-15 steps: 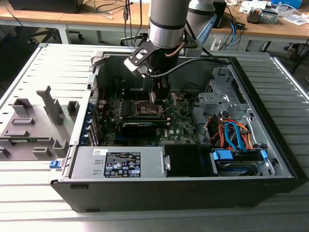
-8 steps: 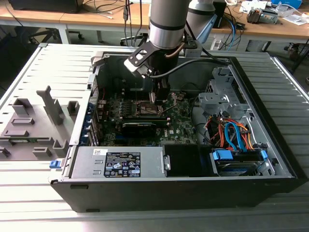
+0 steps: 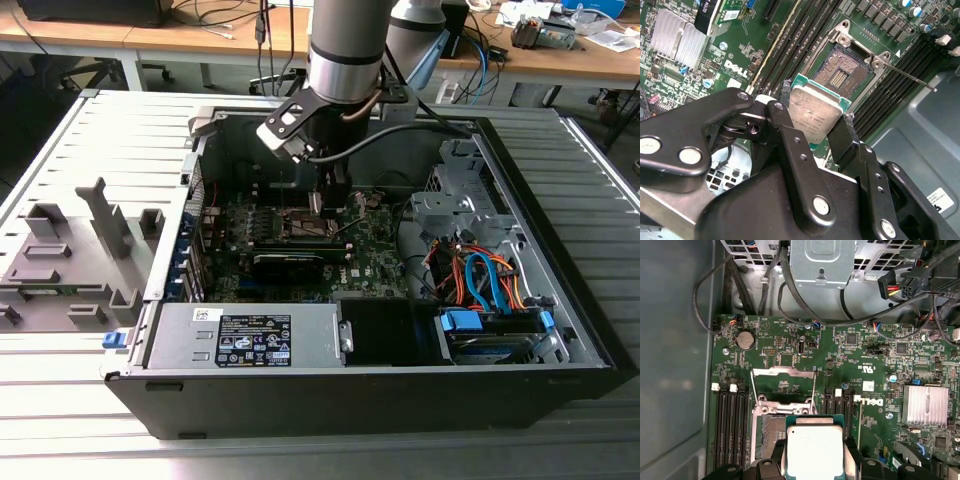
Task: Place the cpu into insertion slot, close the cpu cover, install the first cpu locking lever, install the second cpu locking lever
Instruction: 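Place the cpu into insertion slot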
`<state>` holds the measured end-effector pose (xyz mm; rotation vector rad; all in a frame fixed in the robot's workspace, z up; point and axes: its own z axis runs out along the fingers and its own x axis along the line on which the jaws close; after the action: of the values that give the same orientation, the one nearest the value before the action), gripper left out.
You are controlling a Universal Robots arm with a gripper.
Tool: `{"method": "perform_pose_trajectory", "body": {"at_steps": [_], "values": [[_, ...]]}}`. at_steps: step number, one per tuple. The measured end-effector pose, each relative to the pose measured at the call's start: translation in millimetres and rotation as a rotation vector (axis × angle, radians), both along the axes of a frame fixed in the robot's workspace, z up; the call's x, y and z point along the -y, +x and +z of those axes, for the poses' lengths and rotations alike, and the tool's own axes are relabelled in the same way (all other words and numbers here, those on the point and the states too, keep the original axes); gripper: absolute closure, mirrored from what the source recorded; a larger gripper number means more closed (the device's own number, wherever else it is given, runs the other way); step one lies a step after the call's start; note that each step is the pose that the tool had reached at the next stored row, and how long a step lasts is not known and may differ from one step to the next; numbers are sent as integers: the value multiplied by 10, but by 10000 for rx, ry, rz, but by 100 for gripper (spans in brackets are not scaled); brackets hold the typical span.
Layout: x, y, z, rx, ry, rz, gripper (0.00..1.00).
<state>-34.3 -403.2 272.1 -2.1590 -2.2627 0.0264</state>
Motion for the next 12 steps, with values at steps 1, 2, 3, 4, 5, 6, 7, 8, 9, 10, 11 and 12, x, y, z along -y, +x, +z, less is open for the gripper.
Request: {"method": "perform_pose_trajectory", "body": {"at_steps": [1, 2, 3, 4, 5, 6, 7, 8, 9, 10, 11, 12], "values": [[0, 0, -2, 0, -1, -59, 46], [0, 0, -4, 0, -1, -118, 46], [0, 0, -6, 0, -1, -169, 46], [0, 0, -8, 0, 0, -198, 46], [0, -1, -11, 0, -1, -209, 46], [0, -2, -14, 0, 0, -212, 46], [0, -3, -16, 0, 0, -213, 46], [0, -3, -21, 0, 0, -213, 46], [0, -4, -25, 0, -1, -214, 46], [0, -4, -28, 0, 0, -214, 46], [0, -4, -29, -1, -1, -214, 46], [0, -4, -33, 0, -1, -214, 46]]}}
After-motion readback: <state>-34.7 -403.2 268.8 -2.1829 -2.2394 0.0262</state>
